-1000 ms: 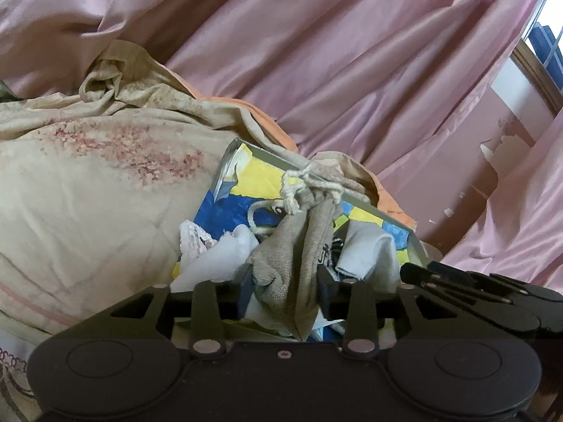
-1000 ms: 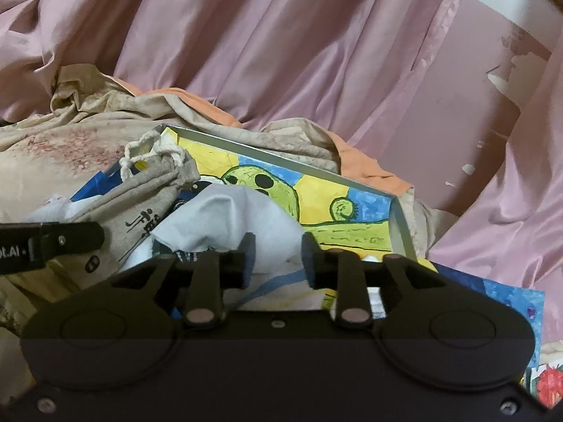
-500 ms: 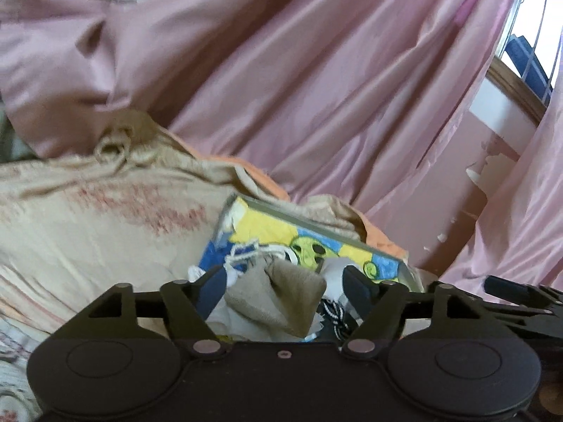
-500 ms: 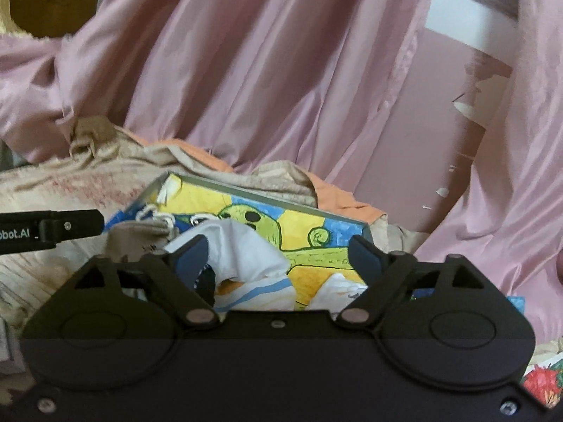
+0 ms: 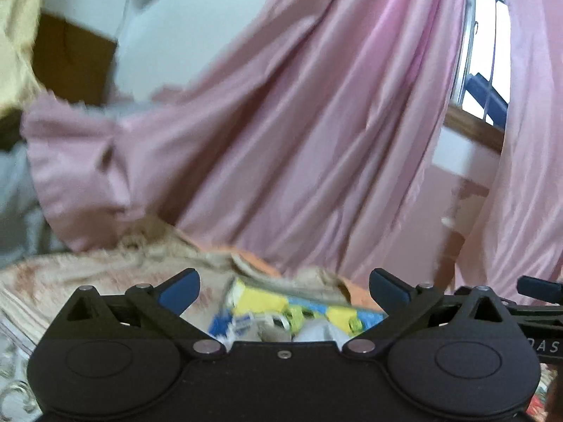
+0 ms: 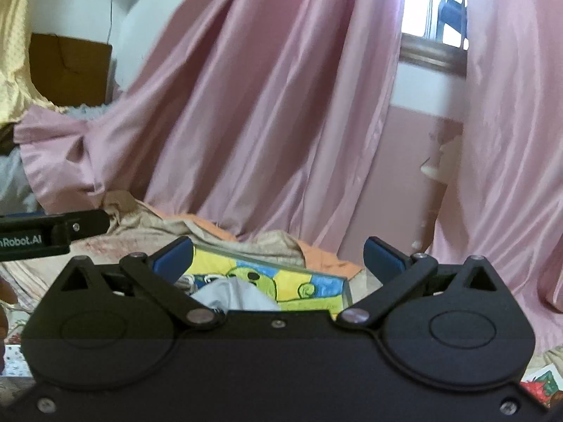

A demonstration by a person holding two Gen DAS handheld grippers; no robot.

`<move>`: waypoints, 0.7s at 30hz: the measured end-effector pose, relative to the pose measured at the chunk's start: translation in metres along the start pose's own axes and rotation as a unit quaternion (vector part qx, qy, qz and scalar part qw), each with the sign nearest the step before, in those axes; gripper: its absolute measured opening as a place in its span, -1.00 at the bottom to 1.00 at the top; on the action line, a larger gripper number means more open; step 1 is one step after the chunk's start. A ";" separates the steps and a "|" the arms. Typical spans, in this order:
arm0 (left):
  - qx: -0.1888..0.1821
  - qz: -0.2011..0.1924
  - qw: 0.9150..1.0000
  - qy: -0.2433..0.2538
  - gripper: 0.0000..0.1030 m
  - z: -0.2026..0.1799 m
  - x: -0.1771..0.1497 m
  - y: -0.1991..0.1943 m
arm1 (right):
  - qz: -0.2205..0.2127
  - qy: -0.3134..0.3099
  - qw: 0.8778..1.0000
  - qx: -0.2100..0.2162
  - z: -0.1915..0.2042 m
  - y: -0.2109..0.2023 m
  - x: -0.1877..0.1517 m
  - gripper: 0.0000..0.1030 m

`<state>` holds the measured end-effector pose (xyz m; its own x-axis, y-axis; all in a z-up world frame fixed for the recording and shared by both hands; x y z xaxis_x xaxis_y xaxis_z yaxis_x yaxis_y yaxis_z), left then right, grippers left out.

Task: Organize soft objects
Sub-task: 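Raise both open grippers up away from the tray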

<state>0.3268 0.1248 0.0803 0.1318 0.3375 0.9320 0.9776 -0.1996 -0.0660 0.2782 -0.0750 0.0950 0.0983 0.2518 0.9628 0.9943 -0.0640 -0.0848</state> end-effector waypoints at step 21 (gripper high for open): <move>0.019 -0.093 0.994 0.051 0.98 -0.081 0.001 -0.094 | -0.096 0.078 0.992 -0.035 -0.099 -0.131 0.009 0.99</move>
<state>0.2219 0.0694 0.1165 -0.0669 0.2707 0.9603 0.9894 -0.1064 0.0989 0.1449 -0.1602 0.1398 -0.1061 0.1129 0.9879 0.9884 -0.0969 0.1172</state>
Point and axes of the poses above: each gripper's, at about its wrist camera, not at the fingertips, and y roughly the way its jaws point, z to its left, x to its top, the point moved 2 cm from there along y, roughly the way its jaws point, and after that the axes turned 15 degrees about -x, right-handed, at the moved point
